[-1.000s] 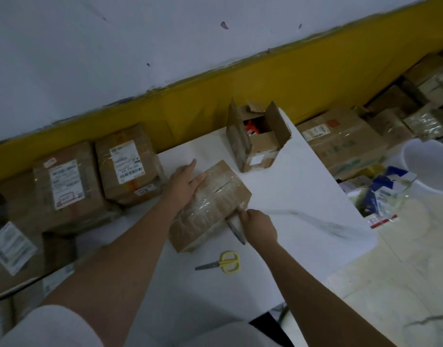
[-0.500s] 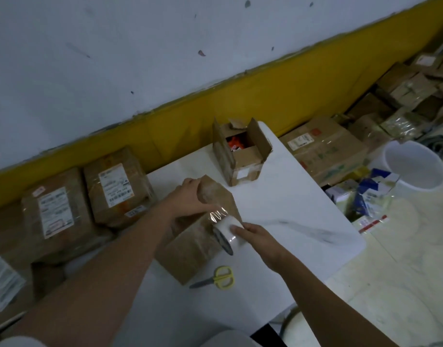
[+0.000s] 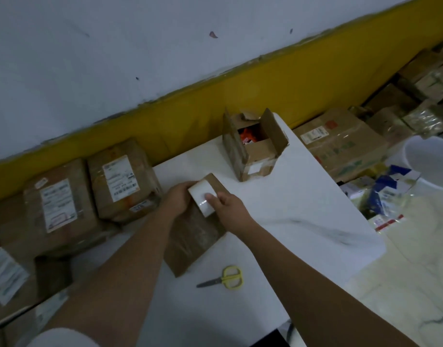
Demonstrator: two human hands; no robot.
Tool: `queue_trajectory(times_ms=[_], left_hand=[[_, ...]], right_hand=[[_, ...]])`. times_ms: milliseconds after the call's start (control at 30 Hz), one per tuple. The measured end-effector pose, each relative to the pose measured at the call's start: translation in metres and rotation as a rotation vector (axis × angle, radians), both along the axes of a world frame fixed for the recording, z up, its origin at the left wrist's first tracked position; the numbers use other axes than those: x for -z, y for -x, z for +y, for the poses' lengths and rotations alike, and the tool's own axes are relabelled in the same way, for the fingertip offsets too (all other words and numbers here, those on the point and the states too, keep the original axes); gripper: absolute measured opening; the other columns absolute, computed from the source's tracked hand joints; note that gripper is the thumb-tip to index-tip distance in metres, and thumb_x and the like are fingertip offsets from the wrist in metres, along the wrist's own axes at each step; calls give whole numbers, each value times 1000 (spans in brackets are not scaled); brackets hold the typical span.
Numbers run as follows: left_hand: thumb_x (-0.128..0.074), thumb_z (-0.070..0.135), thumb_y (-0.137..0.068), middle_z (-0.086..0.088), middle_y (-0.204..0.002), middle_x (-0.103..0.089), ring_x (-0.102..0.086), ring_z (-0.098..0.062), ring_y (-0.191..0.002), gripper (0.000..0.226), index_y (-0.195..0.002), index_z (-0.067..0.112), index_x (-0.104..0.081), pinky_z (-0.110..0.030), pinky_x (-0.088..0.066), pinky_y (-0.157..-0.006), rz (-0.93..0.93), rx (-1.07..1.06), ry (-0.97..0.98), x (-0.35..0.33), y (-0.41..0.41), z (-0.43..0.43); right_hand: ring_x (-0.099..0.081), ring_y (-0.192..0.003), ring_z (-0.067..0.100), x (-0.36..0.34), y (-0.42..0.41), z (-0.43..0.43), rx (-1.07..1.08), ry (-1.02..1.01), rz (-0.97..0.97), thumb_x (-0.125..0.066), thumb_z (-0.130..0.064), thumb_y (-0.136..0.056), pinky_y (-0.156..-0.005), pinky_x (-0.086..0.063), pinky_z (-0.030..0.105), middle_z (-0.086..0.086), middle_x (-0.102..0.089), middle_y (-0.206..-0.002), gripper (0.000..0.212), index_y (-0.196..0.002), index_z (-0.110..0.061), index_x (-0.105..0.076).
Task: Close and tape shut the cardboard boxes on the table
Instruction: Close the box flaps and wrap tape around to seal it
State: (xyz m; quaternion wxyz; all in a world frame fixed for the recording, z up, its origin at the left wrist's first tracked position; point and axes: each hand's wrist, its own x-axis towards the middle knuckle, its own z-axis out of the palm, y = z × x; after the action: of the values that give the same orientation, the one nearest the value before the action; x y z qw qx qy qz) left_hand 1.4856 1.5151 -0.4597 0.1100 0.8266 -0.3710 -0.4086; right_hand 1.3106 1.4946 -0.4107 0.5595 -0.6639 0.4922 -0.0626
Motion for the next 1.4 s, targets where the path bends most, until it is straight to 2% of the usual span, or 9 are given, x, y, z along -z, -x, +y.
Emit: queue_trajectory(times_ms=[133,333,600,733,833,967,1133,1267,1400], left_hand=[[-36,44,-104,-8,-138,-57,-53,-32,-123,43,-135,23,-57,-41,-39,-107,-5,-30,99,-2,6,9],[-24,56,-102,-13,-133,-59,-54,-34,-118,58,-132,21,-59,-44,-41,-103,-89,38,96,-4,6,6],[-44,43,-100,-13,-142,-31,-42,-34,-122,49,-147,29,-37,-41,-44,-95,-592,263,248,-18,33,11],[-36,99,-57,-9,-161,19,10,-47,-146,135,-154,20,16,-64,-1,-114,-490,519,-11,-11,64,33],[-39,102,-48,-7,-158,32,19,-49,-144,148,-151,16,23,-70,-1,-112,-449,518,-48,-8,69,31],[-53,94,-53,5,-159,18,-3,-44,-146,142,-155,17,8,-63,-20,-113,-321,437,-9,-33,53,22],[-60,67,-79,5,-153,-26,-44,-24,-128,86,-152,35,-27,-46,-41,-106,330,10,48,-43,11,44],[-40,45,-103,-4,-157,-30,-37,-27,-138,55,-154,35,-23,-36,-34,-108,260,-141,222,-47,19,59],[-26,59,-100,-10,-150,-42,-47,-31,-129,52,-150,44,-27,-45,-41,-105,106,-157,169,-45,12,70]], right_hand=[[-54,-76,19,-19,11,-8,-66,78,123,-44,-51,-100,-67,-39,29,4,-57,-79,44,-77,-15,-57],[-44,-56,12,0,104,33,-85,54,381,-47,-48,-98,-55,-32,28,-2,-45,-59,48,-63,-15,-43],[-56,-71,19,52,64,38,-55,94,520,-32,-54,-100,-62,-41,29,1,-59,-77,51,-74,-17,-57],[-54,-80,21,61,71,31,-29,-1,388,-40,-45,-102,-69,-38,28,4,-59,-85,42,-80,-14,-57],[-59,-88,23,60,82,27,-36,-97,272,-44,-36,-102,-75,-43,30,7,-64,-93,34,-90,-12,-64],[-61,-84,18,28,102,20,63,-176,-6,-60,-22,-95,-74,-44,27,-2,-66,-84,12,-85,-18,-67],[-63,-80,6,-30,89,9,-13,-32,-209,-65,-35,-93,-73,-46,18,-6,-69,-83,17,-87,-21,-72],[-66,-96,3,-38,44,9,-84,-19,-208,-57,-42,-97,-79,-48,16,-7,-72,-104,25,-113,-27,-70],[-66,-88,8,-40,10,5,-145,2,-183,-53,-44,-98,-68,-49,17,-7,-69,-95,26,-107,-26,-69]])
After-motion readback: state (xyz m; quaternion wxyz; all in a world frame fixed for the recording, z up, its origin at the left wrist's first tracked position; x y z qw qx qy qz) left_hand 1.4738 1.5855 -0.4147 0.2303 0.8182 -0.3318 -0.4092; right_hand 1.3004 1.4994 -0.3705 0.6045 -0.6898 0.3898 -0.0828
